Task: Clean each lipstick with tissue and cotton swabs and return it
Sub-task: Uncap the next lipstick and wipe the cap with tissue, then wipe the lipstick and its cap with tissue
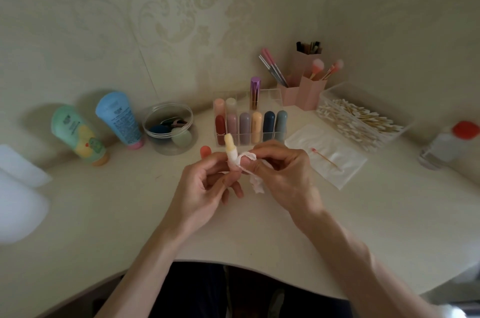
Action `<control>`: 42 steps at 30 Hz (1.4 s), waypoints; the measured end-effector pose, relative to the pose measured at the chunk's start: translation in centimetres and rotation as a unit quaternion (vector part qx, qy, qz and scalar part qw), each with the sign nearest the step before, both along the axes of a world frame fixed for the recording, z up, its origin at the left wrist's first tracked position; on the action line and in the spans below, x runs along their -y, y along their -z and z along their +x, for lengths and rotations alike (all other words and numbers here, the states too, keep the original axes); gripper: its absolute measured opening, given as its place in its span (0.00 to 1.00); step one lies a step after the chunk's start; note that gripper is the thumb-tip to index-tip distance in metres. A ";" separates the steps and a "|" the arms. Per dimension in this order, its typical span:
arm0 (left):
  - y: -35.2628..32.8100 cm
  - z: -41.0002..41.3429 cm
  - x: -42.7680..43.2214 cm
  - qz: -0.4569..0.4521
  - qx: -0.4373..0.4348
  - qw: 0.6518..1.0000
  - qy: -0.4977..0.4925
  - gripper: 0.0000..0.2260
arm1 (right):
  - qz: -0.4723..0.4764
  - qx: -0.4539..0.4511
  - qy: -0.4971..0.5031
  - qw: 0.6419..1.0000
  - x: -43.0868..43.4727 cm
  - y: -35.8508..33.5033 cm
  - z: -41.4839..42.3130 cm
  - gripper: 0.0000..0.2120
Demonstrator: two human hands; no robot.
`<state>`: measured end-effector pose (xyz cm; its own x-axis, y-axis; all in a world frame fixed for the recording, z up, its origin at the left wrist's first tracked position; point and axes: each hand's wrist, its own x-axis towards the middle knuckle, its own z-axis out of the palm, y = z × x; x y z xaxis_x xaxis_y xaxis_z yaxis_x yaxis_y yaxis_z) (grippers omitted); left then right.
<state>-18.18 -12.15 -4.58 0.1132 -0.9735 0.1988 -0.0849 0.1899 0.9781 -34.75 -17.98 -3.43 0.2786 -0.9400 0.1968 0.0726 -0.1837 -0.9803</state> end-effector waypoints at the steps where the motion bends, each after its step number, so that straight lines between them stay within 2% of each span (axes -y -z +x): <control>1: 0.0 -0.1 0.1 0.004 -0.004 1.000 -0.002 0.09 | -0.001 -0.008 0.004 1.000 0.1 0.0 0.0 0.02; 6: -0.1 -0.1 0.5 0.009 0.015 0.999 -0.036 0.08 | 0.046 -0.016 0.076 0.996 0.2 -0.8 -0.9 0.04; 10: -0.5 -0.4 0.7 0.021 0.084 0.994 -0.071 0.08 | 0.073 -0.023 0.169 0.983 1.2 -0.9 -2.3 0.06; 15: -0.8 -1.3 2.3 0.044 0.133 0.986 -0.089 0.06 | 0.103 -0.024 0.212 0.971 2.0 -1.1 -3.1 0.07; 21: -0.7 -2.6 4.6 0.048 0.268 0.952 -0.142 0.03 | 0.107 -0.039 0.208 0.971 2.0 -1.0 -3.4 0.08; 31: -0.7 -3.6 5.9 0.071 0.300 0.936 -0.168 0.04 | 0.134 -0.003 0.176 0.975 1.7 -1.3 -3.2 0.11; 42: -0.7 -3.9 6.0 0.091 0.327 0.925 -0.169 0.05 | 0.125 -0.006 0.171 0.977 1.3 -1.7 -3.0 0.13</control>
<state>-22.04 -18.17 -3.86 0.3309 -0.9283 0.1698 -0.6952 -0.1181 0.7090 -37.73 -19.32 -1.78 -0.0587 -0.9969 -0.0529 0.0371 0.0508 -0.9980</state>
